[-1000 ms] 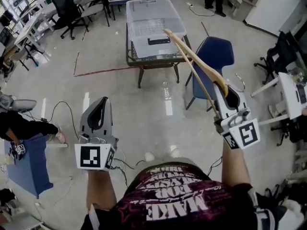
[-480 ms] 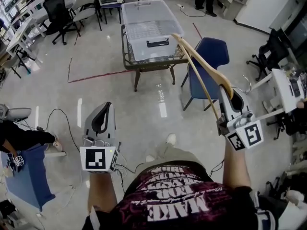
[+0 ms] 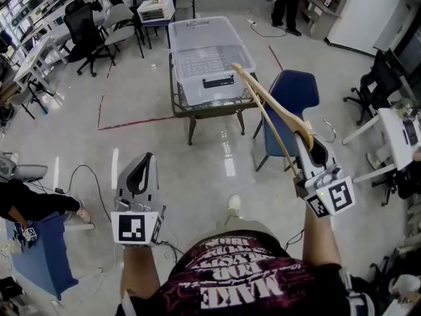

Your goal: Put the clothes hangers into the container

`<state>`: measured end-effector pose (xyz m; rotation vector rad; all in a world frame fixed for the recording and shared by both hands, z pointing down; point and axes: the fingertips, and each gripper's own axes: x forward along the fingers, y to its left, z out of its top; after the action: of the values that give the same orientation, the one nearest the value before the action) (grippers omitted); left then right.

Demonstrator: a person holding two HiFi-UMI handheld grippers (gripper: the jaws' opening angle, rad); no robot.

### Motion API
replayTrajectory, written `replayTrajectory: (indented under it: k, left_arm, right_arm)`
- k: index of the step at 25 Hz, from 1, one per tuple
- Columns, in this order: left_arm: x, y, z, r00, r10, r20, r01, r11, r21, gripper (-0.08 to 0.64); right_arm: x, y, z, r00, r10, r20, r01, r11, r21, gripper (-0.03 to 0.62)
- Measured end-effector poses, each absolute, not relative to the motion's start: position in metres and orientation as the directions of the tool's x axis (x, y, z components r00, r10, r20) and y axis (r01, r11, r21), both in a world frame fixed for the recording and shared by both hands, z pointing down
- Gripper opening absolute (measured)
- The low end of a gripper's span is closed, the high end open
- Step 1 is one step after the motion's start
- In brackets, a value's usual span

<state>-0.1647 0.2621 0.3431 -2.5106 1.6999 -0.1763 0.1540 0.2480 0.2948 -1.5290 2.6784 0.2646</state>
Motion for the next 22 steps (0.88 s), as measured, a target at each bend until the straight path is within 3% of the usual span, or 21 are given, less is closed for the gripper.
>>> replayTrajectory:
  k: [4,15,22]
  left_arm:
    - [-0.155,0.229,0.331,0.378,-0.926,0.008,-0.924,-0.378,-0.065,0.006]
    - [-0.098,0.15,0.335,0.426,-0.903,0.045,-0.895,-0.429,-0.126,0.006]
    - [-0.085,0.107,0.316,0.388,-0.921,0.013,-0.919,-0.388,-0.067,0.006]
  right_arm:
    - [0.164,0.217,0.292,-0.53,-0.838,-0.129,-0.847,0.516,0.127,0.061]
    - [0.196,0.147,0.312,-0.548,-0.832,-0.092,-0.837,0.542,0.082,0.061]
    - [0.217,0.101,0.306,-0.577,-0.81,-0.104,-0.816,0.575,0.059,0.061]
